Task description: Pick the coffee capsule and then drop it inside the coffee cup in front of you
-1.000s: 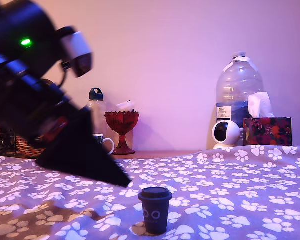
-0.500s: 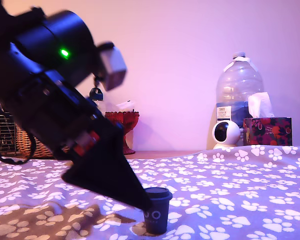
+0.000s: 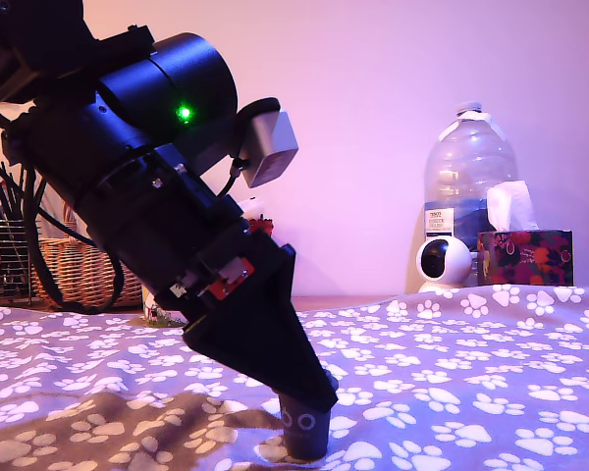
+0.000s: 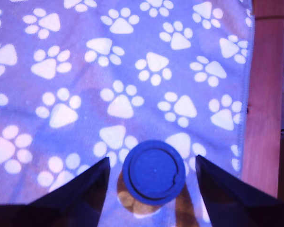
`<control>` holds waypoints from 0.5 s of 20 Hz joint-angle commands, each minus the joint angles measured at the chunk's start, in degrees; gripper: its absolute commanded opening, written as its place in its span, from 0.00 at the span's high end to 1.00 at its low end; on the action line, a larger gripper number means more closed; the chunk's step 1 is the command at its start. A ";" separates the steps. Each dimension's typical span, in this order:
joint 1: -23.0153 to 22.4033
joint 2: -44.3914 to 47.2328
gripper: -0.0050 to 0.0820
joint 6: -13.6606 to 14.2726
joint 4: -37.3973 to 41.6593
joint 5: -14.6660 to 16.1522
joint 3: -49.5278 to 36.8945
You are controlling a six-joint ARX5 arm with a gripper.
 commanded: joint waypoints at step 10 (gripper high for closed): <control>-0.20 1.03 0.60 -0.72 0.11 0.26 0.13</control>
